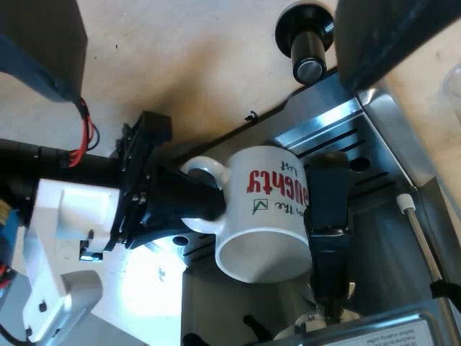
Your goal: Place mug into machine
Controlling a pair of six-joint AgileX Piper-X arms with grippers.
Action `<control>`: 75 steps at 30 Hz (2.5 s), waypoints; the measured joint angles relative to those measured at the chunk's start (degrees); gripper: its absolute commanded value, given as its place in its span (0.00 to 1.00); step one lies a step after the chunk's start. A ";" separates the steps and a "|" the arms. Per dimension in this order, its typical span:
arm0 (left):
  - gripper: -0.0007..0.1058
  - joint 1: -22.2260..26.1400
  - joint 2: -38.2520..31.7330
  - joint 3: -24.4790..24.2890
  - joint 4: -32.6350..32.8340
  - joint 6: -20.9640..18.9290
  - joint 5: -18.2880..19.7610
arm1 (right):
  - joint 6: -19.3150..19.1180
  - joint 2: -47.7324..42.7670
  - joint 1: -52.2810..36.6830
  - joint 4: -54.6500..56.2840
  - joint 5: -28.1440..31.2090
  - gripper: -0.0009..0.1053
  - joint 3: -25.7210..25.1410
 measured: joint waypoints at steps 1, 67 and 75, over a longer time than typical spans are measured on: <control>0.68 0.00 0.00 0.00 0.00 0.00 0.00 | 0.00 0.12 -0.13 0.02 0.00 0.01 -0.18; 0.68 0.00 0.00 0.00 0.00 0.00 0.69 | -2.56 8.29 -4.30 -0.86 -7.53 0.51 -9.64; 0.68 0.00 0.00 0.00 0.00 0.00 0.69 | -2.65 8.29 -4.30 -0.86 -7.51 0.54 -9.64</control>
